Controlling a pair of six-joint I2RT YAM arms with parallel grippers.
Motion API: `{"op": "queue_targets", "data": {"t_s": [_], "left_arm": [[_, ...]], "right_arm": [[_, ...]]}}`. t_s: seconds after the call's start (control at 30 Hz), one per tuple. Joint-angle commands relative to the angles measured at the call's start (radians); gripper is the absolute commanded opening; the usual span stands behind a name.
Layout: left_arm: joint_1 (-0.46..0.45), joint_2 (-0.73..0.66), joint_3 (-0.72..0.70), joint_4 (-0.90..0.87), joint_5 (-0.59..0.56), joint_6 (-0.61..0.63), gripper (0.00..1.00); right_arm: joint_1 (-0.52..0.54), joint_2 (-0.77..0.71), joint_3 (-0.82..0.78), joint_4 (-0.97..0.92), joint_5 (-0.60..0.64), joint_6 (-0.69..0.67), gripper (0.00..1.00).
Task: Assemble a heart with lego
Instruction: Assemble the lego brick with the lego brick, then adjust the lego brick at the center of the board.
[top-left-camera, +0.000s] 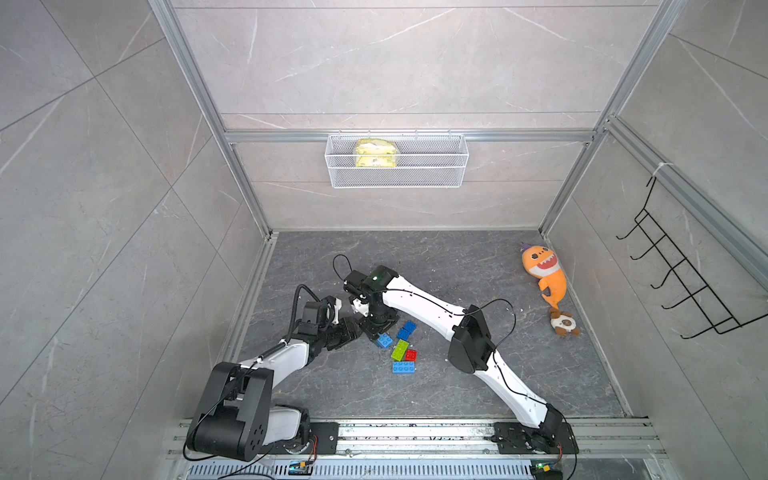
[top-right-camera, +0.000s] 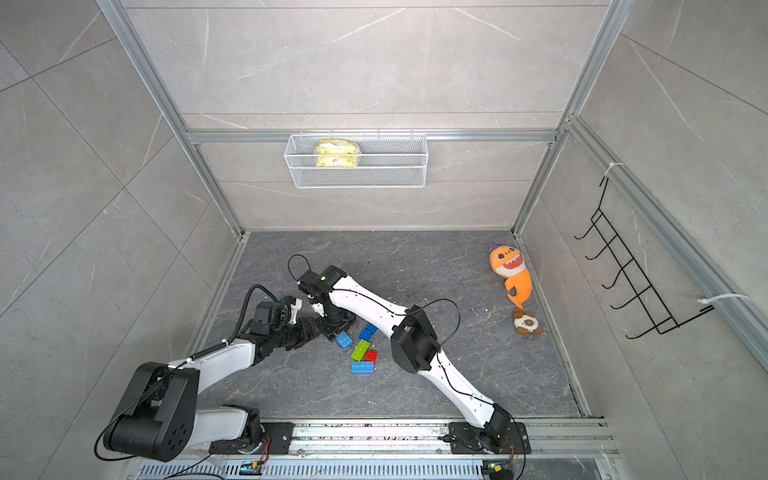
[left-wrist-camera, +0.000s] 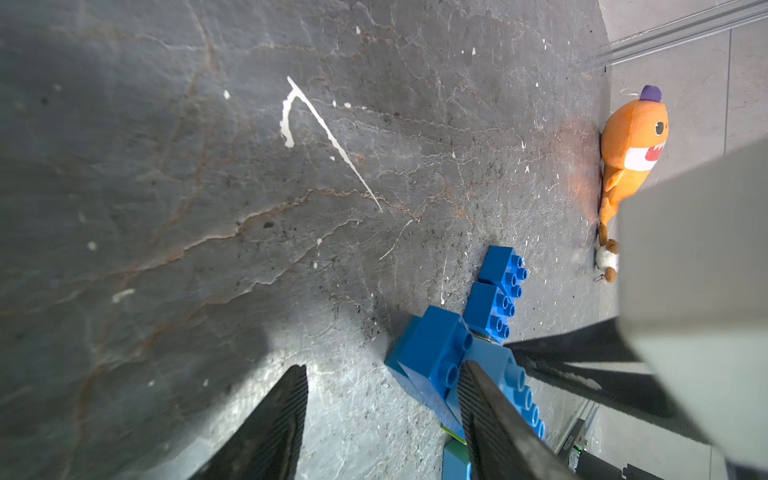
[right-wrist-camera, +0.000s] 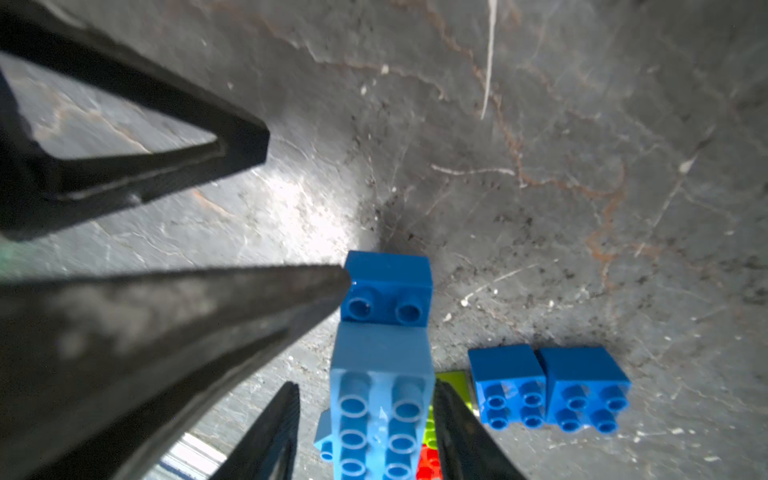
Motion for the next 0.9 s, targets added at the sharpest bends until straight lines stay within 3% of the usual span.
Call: {"op": "queue_targets", "data": {"t_s": [0.0, 0.2, 0.33, 0.4, 0.63, 0.87], "left_arm": [[-0.005, -0.038, 0.006, -0.043, -0.025, 0.005, 0.62], [-0.005, -0.078, -0.012, -0.055, -0.032, -0.021, 0.61], [-0.005, -0.105, -0.036, -0.055, 0.002, -0.047, 0.57], [-0.006, -0.114, -0.037, -0.085, 0.029, -0.055, 0.50], [-0.041, -0.127, -0.019, -0.207, 0.047, -0.075, 0.29], [-0.106, -0.012, 0.026, -0.159, 0.012, -0.101, 0.27]], "right_arm": [[0.005, -0.104, -0.031, 0.058, 0.017, 0.016, 0.56], [-0.015, -0.285, -0.282, 0.225, 0.086, 0.042, 0.57], [-0.054, -0.409, -0.543, 0.431, 0.067, 0.082, 0.50], [-0.065, -0.433, -0.629, 0.497, 0.059, 0.093, 0.44], [-0.085, -0.430, -0.758, 0.591, 0.017, 0.114, 0.37], [-0.057, -0.464, -0.844, 0.638, -0.039, 0.145, 0.35]]}}
